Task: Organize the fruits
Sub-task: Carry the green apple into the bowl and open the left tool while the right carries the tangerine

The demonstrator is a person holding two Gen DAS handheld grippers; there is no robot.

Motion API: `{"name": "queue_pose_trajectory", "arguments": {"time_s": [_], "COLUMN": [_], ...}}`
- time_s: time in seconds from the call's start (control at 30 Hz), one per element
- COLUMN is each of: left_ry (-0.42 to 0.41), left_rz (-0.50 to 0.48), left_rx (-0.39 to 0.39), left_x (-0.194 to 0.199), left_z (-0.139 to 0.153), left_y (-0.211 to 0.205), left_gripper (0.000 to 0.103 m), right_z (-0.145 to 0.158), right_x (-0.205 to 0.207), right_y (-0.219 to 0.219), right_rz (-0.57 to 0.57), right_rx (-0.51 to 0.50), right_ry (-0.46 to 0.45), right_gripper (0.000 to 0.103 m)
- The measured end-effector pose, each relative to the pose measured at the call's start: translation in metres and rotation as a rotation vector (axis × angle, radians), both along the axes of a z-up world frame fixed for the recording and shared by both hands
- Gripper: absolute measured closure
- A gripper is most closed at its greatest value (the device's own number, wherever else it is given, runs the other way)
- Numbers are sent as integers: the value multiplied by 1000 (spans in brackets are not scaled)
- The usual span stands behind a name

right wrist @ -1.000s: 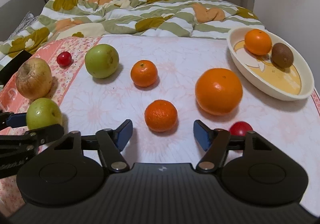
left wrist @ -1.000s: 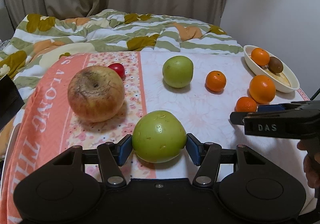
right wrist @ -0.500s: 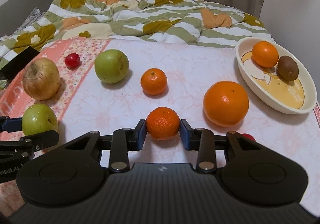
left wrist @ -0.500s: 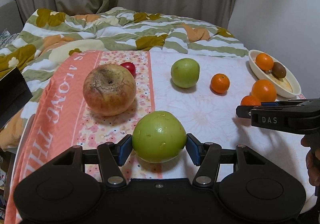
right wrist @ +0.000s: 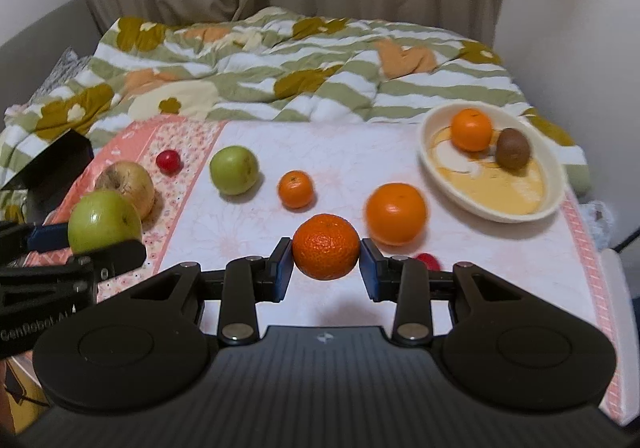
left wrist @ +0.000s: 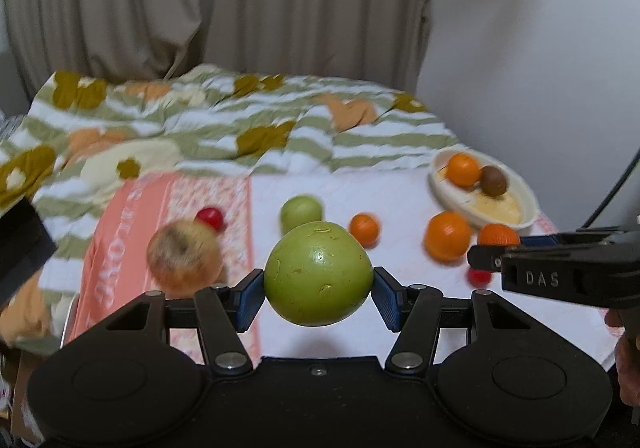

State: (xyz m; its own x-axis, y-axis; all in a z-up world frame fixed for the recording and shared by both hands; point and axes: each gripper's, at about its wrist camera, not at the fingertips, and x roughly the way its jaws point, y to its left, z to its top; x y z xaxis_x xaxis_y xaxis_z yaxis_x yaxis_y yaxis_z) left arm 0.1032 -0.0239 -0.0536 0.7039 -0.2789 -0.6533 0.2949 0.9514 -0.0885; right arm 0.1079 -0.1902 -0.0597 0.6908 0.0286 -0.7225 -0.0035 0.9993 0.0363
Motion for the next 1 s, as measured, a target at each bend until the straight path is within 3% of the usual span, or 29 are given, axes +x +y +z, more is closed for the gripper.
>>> {"name": "queue_pose_trajectory", "arguments": {"time_s": [0.2, 0.43, 0.73, 1.0], "left_ry": [-52, -74, -61, -16], "left_rz": [-74, -92, -34, 4], "left_rx": [11, 9, -2, 30], "left_x": [-2, 1, 26, 68], "left_z": [25, 37, 36, 16], "left_y": [-35, -94, -171, -226], "left_gripper": [41, 41, 41, 41], "right_z": [28, 44, 40, 27], "right_x": [-21, -28, -3, 44], "right_y": [-38, -101, -184, -241], "right_rz": [-50, -65, -7, 42], "right_rx": [-6, -9, -4, 8], "right_ry": [-20, -33, -35, -20], "right_gripper": [52, 52, 52, 52]}}
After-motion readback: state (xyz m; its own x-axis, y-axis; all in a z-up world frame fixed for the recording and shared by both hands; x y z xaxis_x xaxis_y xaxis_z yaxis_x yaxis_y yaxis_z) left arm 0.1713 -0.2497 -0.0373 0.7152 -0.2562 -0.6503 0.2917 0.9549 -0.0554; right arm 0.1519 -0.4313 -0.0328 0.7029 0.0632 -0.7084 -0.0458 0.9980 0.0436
